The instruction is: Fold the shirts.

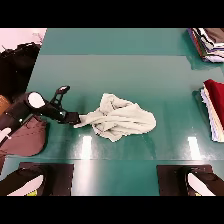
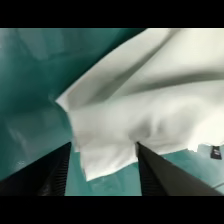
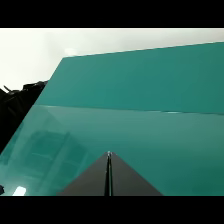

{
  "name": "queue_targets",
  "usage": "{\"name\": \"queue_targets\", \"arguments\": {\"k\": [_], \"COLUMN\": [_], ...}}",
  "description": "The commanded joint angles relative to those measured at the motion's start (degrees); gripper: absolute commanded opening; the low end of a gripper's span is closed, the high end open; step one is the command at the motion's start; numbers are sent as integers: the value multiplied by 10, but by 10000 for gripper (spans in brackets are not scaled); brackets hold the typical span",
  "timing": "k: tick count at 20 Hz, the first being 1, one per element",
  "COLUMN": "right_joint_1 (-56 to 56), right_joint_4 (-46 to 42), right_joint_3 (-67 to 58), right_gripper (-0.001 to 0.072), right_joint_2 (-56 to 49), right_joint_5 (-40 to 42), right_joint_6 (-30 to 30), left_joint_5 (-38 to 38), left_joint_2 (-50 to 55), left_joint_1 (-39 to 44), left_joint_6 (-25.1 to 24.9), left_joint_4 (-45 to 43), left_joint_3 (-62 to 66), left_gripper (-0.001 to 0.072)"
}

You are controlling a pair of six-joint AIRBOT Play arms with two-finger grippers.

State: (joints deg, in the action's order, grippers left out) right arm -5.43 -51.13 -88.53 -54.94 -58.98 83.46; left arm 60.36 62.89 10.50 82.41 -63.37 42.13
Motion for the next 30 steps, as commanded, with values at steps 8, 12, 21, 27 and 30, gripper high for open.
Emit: {"name": "queue_targets", "arguments": {"k": [8, 12, 21, 27, 30], "right_joint_1": [-6, -73, -265, -306, -289], "right_joint_4": [-2, -103, -129, -130, -136], "right_joint_3": [0, 0, 0, 0, 0], "right_gripper": [17, 18, 582, 286, 17], "right_joint_2": [-86, -172, -390, -448, -431], "right_joint_5": [-143, -220, -198, -155, -119], "right_joint_6": [-24, -30, -31, -31, -31], "left_joint_5": [-40, -11, 15, 17, 26], "left_joint_2": [-3, -3, -3, -3, -6], "left_joint_1": [-2, -2, -2, -2, -2], "left_joint_6": [-11, 18, 18, 23, 36], "left_joint_4": [9, -104, -114, -112, -114], "left_joint_3": [55, 212, 276, 276, 278], "left_gripper": [28, 28, 28, 29, 28]}}
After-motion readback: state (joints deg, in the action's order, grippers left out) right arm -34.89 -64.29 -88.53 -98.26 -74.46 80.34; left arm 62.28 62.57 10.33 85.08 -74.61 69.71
